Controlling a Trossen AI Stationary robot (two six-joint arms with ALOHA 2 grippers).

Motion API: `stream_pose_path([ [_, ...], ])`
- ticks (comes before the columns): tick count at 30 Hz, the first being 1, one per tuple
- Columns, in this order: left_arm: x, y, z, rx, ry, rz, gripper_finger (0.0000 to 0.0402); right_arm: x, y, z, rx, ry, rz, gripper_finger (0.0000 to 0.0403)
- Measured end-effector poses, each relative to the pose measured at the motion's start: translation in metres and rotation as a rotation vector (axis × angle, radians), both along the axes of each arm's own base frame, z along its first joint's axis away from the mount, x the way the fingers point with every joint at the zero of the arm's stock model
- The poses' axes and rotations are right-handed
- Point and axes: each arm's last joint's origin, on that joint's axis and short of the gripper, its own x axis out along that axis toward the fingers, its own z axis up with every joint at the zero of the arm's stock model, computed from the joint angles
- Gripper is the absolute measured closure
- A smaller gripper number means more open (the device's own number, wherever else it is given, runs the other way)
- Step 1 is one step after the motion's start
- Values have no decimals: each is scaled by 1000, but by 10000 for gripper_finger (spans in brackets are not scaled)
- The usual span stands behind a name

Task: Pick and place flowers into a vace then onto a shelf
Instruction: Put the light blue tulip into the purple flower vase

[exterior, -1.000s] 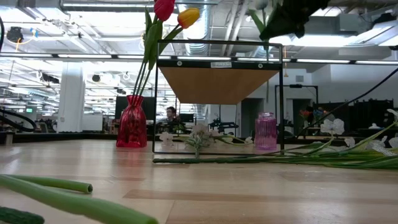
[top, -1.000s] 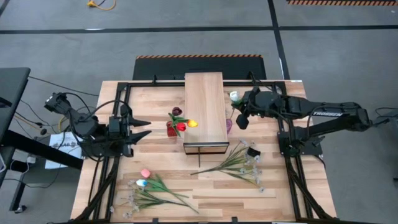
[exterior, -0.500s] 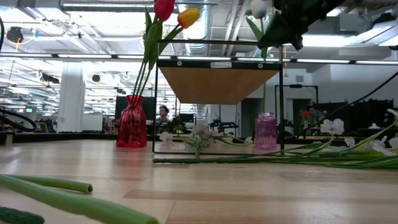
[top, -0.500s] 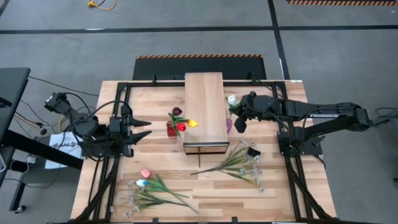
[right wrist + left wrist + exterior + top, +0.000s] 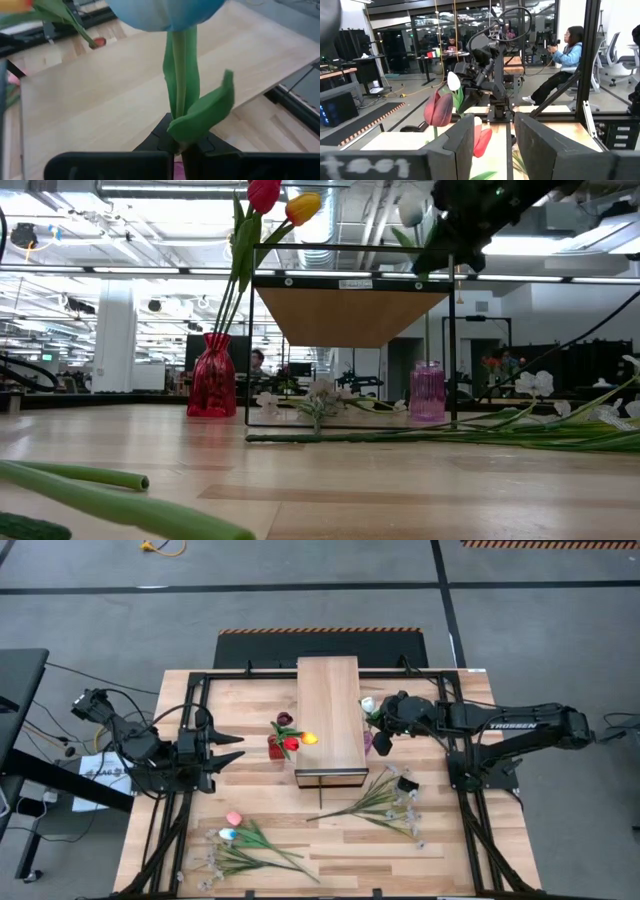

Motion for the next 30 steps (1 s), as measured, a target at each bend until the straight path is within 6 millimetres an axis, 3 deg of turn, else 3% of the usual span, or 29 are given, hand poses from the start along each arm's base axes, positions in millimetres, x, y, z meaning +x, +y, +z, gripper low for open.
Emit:
stream_pose_path([
  [7,0,0,0,-6,1,-1,271,5,-1,-9,29,45,-17,391],
  [17,0,0,0,-11,1,-1,271,6,-1,-19,67,115,-49,323],
  [30,0,0,0,-11,1,-1,271,0,2,-3,101,207,-6,251],
])
